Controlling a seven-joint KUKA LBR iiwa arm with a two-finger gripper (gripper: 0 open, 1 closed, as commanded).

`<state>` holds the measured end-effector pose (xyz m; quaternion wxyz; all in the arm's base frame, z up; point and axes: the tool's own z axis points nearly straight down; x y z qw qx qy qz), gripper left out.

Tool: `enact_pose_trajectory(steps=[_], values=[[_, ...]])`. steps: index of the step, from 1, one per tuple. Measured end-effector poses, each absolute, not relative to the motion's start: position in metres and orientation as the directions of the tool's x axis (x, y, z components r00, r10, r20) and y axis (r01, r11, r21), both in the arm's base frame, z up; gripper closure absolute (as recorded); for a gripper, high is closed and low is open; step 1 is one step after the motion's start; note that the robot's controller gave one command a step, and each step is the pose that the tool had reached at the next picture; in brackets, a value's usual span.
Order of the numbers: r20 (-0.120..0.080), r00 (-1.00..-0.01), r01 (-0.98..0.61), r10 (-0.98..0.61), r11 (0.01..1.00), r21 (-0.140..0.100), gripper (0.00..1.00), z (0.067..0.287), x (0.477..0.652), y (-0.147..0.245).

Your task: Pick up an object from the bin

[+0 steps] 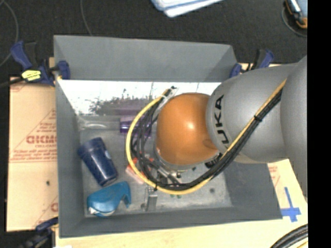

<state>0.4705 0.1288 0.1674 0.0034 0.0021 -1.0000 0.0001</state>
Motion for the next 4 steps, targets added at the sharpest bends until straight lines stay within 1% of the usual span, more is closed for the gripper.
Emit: enact_pose_trajectory(steps=[1, 2, 3, 4], values=[[-0.001, -1.000, 0.000, 0.000, 1.000, 0.001, 0.00, 0.172, 0.472, 0.128], [0.001, -1.000, 0.011, 0.011, 1.000, -0.002, 0.00, 0.171, 0.497, 0.083], [-0.001, -0.999, 0.050, 0.050, 0.999, 0.002, 0.00, 0.131, 0.516, 0.074], [-0.005, -0.993, -0.121, -0.121, 0.993, -0.002, 0.00, 0.122, 0.569, 0.090]])
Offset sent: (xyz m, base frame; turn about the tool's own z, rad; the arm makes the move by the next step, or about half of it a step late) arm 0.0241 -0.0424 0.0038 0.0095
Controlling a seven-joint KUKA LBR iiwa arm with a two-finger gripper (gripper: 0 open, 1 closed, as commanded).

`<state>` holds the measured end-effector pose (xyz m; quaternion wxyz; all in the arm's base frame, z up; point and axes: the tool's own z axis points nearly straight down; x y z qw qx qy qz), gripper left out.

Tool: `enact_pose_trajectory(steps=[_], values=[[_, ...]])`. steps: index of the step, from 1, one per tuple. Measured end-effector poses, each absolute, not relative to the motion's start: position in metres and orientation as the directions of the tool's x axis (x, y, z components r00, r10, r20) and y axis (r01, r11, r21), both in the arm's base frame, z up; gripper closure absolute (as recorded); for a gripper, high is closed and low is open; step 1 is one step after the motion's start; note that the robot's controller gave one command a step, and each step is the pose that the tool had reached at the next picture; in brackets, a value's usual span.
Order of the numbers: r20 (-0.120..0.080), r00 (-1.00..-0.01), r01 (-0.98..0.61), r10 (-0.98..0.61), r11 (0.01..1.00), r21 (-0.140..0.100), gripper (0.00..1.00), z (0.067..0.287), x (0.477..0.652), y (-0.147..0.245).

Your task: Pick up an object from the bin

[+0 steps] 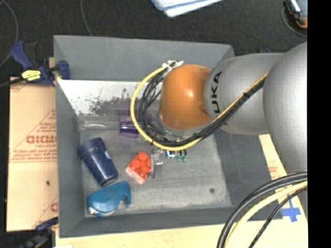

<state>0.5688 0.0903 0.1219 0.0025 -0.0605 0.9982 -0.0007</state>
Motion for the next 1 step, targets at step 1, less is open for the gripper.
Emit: enact_pose_trajectory(steps=[1], values=[[-0.004, -0.959, -0.282, -0.282, 0.959, 0.000, 0.00, 0.0933, 0.5727, 0.0901]])
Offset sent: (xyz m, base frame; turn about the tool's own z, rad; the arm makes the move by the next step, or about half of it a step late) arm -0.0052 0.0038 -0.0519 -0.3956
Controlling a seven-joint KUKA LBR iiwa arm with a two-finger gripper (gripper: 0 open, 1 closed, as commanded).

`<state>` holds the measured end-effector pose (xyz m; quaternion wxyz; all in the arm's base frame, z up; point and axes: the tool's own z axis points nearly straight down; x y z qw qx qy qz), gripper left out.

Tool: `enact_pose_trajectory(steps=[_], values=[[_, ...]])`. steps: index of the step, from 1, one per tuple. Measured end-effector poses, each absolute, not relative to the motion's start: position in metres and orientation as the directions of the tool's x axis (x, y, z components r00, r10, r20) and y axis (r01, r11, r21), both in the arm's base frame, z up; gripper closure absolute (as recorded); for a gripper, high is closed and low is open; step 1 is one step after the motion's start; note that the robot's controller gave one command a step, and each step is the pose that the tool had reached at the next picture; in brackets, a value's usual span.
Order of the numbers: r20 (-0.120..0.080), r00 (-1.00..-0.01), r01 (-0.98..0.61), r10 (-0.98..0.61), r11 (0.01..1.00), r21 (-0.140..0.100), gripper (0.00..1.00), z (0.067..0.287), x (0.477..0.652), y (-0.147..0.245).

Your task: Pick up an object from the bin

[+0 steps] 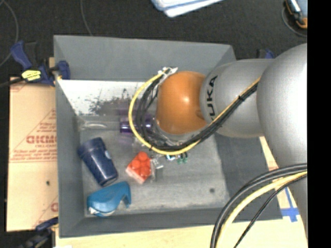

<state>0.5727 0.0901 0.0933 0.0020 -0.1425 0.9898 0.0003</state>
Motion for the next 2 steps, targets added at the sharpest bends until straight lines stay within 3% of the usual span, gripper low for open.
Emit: enact_pose_trajectory(steps=[1, 2], values=[[-0.007, -0.872, -0.490, -0.490, 0.872, -0.004, 1.00, 0.0717, 0.5654, 0.0933], [-0.006, -0.872, -0.489, -0.489, 0.872, -0.004, 1.00, 0.0718, 0.5654, 0.0932]])
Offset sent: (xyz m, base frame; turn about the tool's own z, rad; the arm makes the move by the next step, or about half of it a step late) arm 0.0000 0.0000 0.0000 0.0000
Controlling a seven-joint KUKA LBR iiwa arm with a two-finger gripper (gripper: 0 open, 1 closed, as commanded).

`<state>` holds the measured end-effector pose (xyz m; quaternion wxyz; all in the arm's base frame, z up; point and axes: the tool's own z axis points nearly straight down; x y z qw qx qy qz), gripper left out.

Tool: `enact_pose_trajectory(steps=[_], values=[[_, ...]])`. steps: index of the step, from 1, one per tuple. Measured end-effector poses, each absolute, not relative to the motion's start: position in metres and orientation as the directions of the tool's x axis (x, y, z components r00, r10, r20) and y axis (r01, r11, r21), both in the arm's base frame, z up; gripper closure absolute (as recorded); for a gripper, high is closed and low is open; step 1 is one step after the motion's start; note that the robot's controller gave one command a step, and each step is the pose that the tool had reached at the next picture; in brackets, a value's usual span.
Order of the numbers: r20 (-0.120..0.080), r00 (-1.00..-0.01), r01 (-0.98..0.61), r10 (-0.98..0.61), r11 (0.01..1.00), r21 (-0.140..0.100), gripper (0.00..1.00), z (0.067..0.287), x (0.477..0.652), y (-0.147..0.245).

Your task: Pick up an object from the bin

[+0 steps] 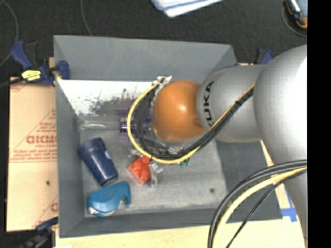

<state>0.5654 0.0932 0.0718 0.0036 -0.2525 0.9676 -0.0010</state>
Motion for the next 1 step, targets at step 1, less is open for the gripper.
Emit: enact_pose_trajectory(steps=[1], values=[[-0.012, -0.867, -0.498, -0.498, 0.867, -0.006, 1.00, 0.1102, 0.5679, 0.0891]])
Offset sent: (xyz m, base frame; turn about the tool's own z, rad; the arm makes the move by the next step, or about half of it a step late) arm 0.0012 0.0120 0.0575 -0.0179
